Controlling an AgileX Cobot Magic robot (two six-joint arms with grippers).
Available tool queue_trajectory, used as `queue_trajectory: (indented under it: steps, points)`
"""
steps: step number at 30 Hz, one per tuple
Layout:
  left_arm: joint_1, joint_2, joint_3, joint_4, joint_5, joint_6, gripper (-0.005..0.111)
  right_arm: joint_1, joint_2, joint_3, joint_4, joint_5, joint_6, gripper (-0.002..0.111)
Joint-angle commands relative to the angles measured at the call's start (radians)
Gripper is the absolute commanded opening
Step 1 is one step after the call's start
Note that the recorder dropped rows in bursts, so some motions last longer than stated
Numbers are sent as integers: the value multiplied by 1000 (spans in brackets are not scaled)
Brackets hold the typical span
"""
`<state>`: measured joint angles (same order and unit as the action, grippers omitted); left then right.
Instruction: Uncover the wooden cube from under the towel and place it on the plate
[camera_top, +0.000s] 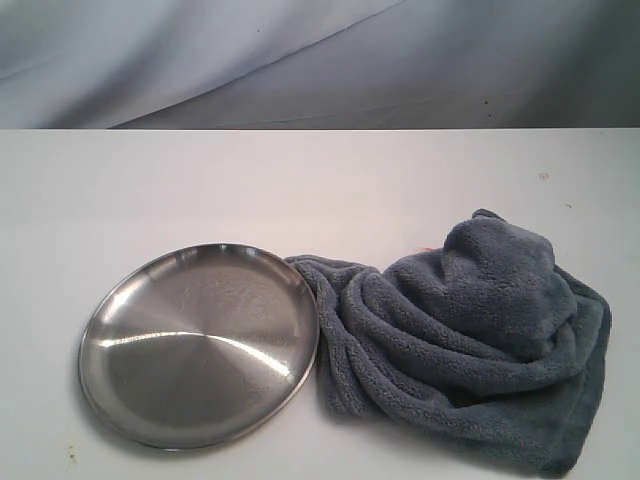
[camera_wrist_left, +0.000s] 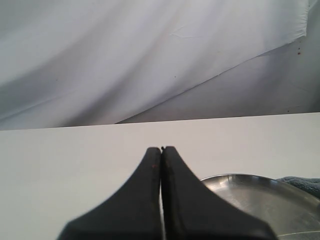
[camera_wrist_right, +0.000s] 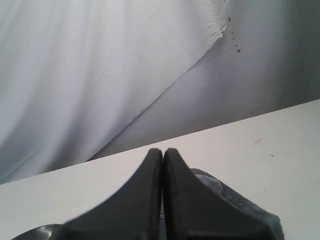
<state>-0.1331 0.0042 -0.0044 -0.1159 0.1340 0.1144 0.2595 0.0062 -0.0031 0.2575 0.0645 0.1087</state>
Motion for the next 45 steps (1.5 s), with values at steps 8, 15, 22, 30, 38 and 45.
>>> queue_trajectory:
  steps: [8, 15, 22, 30, 38, 45]
  points:
    - [-5, -4, 4, -2, -3, -3, 0, 1, 184, -216, 83, 243, -92, 0]
    - [-5, -4, 4, -2, -3, -3, 0, 1, 453, -409, 114, 466, -250, 0]
    - [-5, -4, 4, -2, -3, -3, 0, 1, 697, -520, 162, 576, -325, 0]
    - [-5, -4, 4, -2, -3, -3, 0, 1, 923, -634, 162, 628, -341, 0]
    - [-5, -4, 4, -2, -3, -3, 0, 1, 1095, -809, 162, 710, -341, 0]
    - [-5, -4, 4, -2, -3, -3, 0, 96, 1224, -890, 116, 720, -296, 0]
